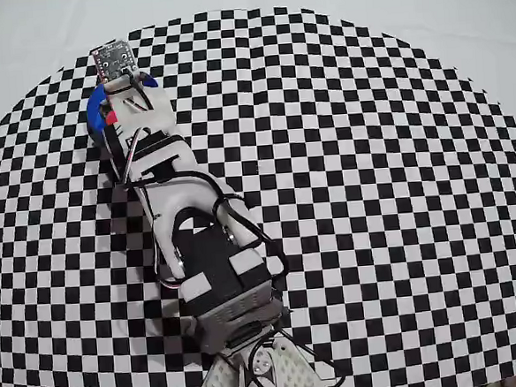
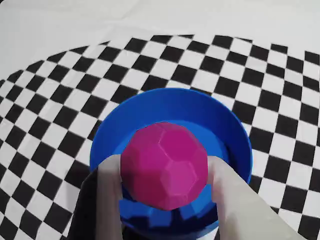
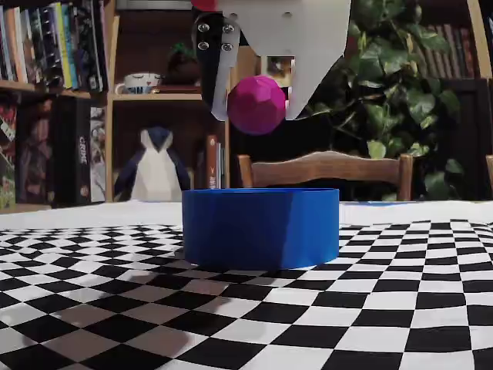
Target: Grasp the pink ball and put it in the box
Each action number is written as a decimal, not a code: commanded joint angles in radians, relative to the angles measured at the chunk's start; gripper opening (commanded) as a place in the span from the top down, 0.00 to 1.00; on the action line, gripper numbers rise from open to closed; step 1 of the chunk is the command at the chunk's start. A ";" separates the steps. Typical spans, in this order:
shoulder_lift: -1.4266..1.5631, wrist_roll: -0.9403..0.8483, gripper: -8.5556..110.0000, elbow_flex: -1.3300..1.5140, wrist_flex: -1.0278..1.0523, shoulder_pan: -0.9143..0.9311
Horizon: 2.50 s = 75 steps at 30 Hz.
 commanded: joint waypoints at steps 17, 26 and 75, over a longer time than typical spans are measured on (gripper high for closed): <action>-0.138 0.005 0.93 -0.190 -0.012 0.025; -0.178 0.002 0.93 -0.224 -0.012 0.037; -0.282 -0.002 0.93 -0.311 -0.009 0.032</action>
